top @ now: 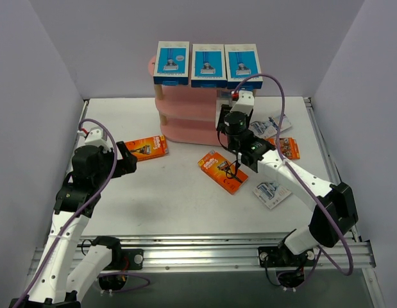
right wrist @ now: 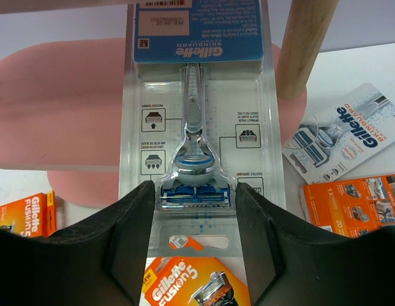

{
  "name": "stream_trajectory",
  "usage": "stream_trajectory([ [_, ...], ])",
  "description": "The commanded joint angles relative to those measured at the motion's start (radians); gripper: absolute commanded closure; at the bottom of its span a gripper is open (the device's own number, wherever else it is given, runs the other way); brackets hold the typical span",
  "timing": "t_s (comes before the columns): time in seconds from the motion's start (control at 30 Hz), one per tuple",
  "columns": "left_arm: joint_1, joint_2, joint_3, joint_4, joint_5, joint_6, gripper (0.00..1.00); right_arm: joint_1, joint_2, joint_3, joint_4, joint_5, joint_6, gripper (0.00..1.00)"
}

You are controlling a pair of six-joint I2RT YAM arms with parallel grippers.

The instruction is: Place and organize the shaving razors onto the shelf

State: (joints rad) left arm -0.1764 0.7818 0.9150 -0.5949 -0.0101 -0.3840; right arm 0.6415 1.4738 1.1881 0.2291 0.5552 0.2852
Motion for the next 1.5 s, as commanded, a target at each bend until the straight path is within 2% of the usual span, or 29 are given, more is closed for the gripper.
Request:
stream_trajectory([
  [0.0, -0.002, -0.007, 0.021, 0.018, 0.010, 0.002, 0.06, -0.011, 0.006, -0.010, 0.110, 0.066, -0.017, 1.00],
  [0.7, -0.002, -0.007, 0.021, 0.021, 0.010, 0.004, 0.06, -0.045, 0.083, -0.013, 0.173, 0.107, -0.024, 1.00],
  [0.77, -0.002, -0.006, 0.021, 0.020, 0.010, 0.004, 0.06, -0.048, 0.085, -0.012, 0.173, 0.110, -0.020, 0.85],
  [0.8, -0.002, -0.006, 0.021, 0.021, 0.010, 0.004, 0.06, -0.049, 0.085, -0.012, 0.173, 0.114, -0.017, 0.70],
  [0.9, -0.002, -0.007, 0.021, 0.021, 0.035, 0.004, 0.06, -0.052, 0.086, -0.004, 0.165, 0.118, -0.015, 0.57],
  [1.3, 0.000, -0.007, 0.021, 0.021, 0.039, 0.005, 0.06, -0.054, 0.075, 0.004, 0.142, 0.118, -0.008, 0.44],
  [1.47, -0.002, -0.007, 0.021, 0.021, 0.039, 0.005, 0.06, -0.055, 0.080, 0.013, 0.134, 0.117, -0.006, 0.43],
])
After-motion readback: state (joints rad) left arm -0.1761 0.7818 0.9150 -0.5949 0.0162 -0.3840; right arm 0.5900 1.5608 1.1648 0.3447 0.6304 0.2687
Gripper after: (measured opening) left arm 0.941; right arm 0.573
